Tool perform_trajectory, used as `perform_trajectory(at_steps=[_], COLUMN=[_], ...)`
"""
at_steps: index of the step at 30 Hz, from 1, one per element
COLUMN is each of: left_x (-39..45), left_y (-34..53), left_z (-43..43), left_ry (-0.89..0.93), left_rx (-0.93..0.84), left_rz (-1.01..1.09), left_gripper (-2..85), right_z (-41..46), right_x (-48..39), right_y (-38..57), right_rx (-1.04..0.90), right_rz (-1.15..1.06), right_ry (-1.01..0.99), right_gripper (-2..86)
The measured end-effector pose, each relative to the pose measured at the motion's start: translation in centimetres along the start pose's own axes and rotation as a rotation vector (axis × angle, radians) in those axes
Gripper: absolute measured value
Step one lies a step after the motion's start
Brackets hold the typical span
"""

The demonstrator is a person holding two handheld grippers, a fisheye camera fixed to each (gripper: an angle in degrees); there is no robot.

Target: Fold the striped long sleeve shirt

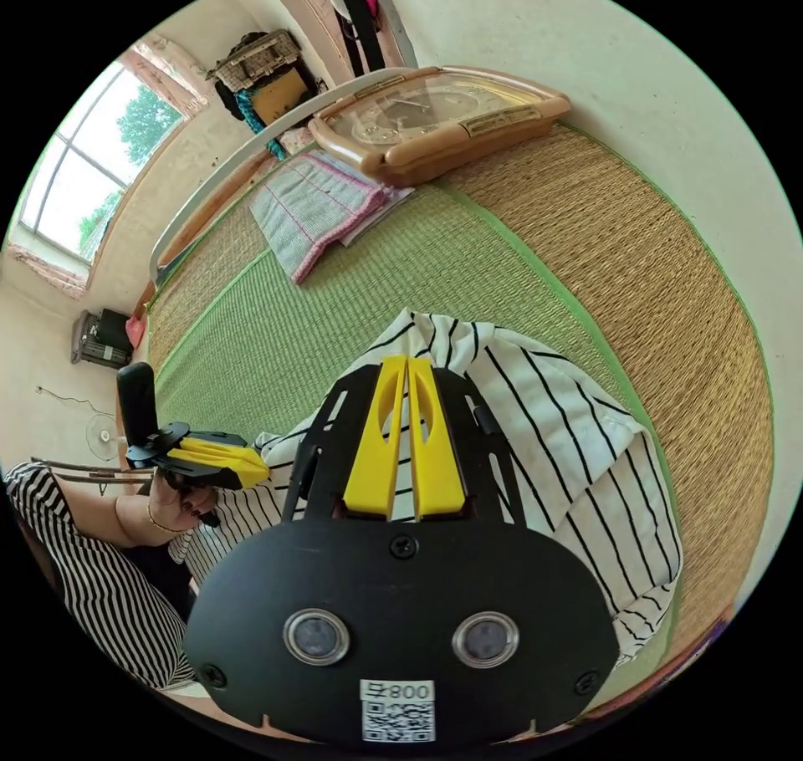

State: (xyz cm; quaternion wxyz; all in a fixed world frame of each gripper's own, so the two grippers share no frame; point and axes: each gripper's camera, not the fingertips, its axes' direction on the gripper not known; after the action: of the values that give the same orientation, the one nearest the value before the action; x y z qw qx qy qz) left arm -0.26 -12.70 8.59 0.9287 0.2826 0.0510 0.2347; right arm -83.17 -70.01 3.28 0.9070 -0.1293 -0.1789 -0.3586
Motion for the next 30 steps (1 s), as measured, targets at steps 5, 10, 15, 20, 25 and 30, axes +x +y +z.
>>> perform_trajectory(at_steps=[5, 10, 15, 20, 25, 30], left_x=[1.5, 1.7, 2.8, 6.3, 10.2, 13.7], left_y=[-0.8, -1.8, -2.7, -4.2, -6.3, -8.9], left_z=[-1.0, -1.7, -2.3, -3.5, -2.4, -2.7], left_ry=[-0.025, -0.036, -0.040, -0.105, -0.238, -0.273], left_rx=[0.026, 0.025, 0.032, 0.046, -0.062, -0.130], left_rz=[0.019, -0.014, -0.021, 0.088, 0.226, 0.257], left_gripper=[0.0, 0.0, 0.0, 0.1, 0.1, 0.1], right_z=[-1.1, -3.4, 0.7, -0.1, -1.1, 0.8], right_x=[-0.5, -3.5, -5.0, -5.4, -5.1, -3.9], right_y=[1.6, 7.5, 10.6, 12.9, 20.5, 25.1], right_rx=[0.001, 0.053, -0.042, -0.001, 0.059, 0.050], right_rz=[-0.007, -0.058, -0.080, -0.091, 0.009, 0.102], right_ry=[-0.004, -0.038, -0.092, -0.098, -0.030, -0.082], right_gripper=[0.0, 0.1, 0.0, 0.1, 0.1, 0.1])
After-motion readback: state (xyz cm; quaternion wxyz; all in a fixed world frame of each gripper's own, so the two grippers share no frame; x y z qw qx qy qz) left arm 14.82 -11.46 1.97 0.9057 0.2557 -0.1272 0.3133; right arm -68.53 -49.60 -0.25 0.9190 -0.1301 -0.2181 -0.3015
